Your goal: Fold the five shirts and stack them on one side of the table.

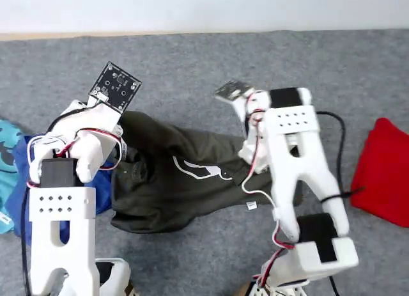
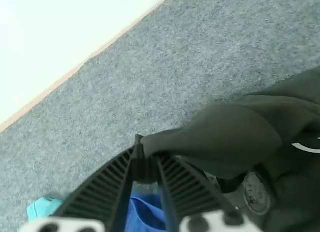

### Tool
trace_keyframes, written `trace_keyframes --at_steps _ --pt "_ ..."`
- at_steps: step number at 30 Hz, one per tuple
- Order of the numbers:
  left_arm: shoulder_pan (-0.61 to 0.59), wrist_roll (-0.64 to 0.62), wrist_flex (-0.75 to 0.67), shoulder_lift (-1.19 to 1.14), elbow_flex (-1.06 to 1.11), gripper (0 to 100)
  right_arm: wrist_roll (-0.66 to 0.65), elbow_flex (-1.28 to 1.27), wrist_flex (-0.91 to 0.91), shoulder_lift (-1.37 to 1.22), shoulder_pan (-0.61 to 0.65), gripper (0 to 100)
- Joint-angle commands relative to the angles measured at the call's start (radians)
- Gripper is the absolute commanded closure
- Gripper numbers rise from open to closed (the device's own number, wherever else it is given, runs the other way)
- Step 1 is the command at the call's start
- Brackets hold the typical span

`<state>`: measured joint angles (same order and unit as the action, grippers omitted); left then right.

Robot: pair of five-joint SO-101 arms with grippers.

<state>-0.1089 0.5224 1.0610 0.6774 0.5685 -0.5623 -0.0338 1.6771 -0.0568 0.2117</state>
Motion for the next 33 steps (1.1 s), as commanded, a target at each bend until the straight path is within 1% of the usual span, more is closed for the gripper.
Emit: trace_keyframes --at_steps 1,4,8,15,22,24,29,33 --pt "0.006 0.009 -0.025 0.005 -0.008 99 0.008 0.052 -0.018 -0.074 0.054 84.4" --pt "0.005 0.009 -0.025 0.005 -0.005 99 0.046 0.054 -0.07 -0.159 0.085 82.7" --pt "0.003 0.009 -0.025 0.005 -0.005 99 0.078 0.055 -0.128 -0.24 0.111 74.4" --pt "0.005 0.009 -0.025 0.005 -0.004 99 0.094 0.055 -0.214 -0.306 0.159 74.2" --pt "0.005 0.009 -0.025 0.005 -0.004 99 0.092 0.055 -0.292 -0.412 0.154 74.5" --pt "0.005 0.009 -0.025 0.005 -0.004 99 0.087 0.058 -0.306 -0.426 0.154 77.9" --pt "0.005 0.009 -0.025 0.005 -0.004 99 0.087 0.141 -0.278 -0.429 0.137 96.9" --pt "0.005 0.009 -0.025 0.005 -0.004 99 0.087 0.226 -0.231 -0.43 0.096 98.5"
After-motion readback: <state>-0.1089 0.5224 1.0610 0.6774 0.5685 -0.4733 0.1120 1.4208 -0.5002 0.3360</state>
